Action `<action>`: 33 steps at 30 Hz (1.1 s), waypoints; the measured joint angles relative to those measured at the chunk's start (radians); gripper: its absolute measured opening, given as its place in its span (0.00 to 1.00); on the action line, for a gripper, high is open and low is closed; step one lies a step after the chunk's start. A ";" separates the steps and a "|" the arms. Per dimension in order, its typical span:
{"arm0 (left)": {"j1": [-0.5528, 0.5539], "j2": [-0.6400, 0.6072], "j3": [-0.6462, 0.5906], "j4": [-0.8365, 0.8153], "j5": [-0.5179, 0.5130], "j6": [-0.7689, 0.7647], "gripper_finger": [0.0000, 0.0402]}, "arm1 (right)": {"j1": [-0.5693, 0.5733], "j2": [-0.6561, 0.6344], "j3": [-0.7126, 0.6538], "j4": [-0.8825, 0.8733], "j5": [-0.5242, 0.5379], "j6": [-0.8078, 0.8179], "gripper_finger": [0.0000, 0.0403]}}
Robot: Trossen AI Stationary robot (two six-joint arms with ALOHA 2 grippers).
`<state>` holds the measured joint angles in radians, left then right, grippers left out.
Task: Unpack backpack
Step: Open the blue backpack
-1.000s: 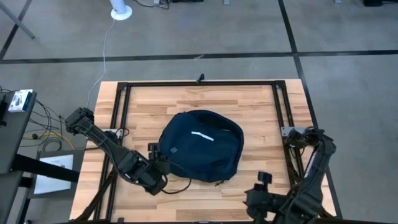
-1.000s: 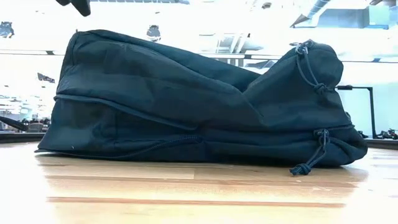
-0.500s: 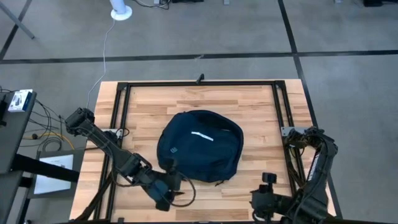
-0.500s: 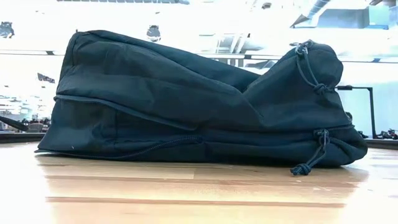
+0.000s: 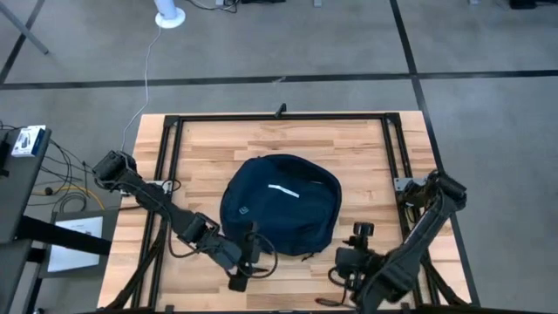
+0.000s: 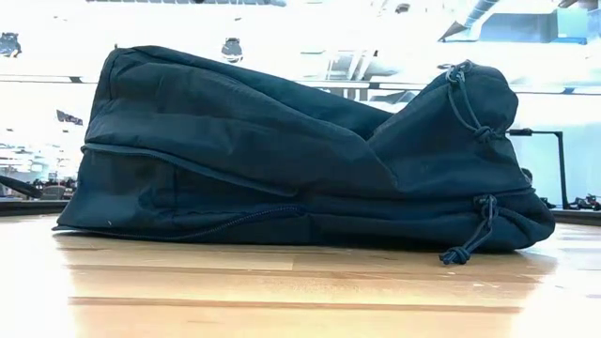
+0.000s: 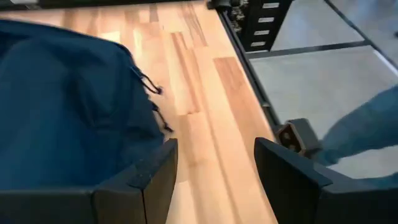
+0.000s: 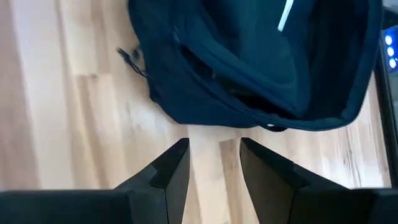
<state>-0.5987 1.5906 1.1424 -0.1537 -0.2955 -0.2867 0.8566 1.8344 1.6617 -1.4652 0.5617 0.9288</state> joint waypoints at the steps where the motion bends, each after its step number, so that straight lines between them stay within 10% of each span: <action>1: 0.001 0.000 0.000 0.016 -0.001 -0.025 0.49 | -0.004 -0.035 -0.063 0.048 0.000 -0.021 0.32; 15: 0.030 0.038 0.002 0.273 -0.198 -0.290 0.49 | 0.005 -0.617 -0.744 0.753 0.012 -0.290 0.30; 33: 0.135 0.464 0.381 0.161 -0.020 -0.138 0.49 | -0.112 -0.416 -0.818 1.019 -0.068 -0.753 0.53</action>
<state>-0.4642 2.0549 1.5233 0.0072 -0.3158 -0.4250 0.7442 1.4187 0.8440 -0.4460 0.4942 0.1762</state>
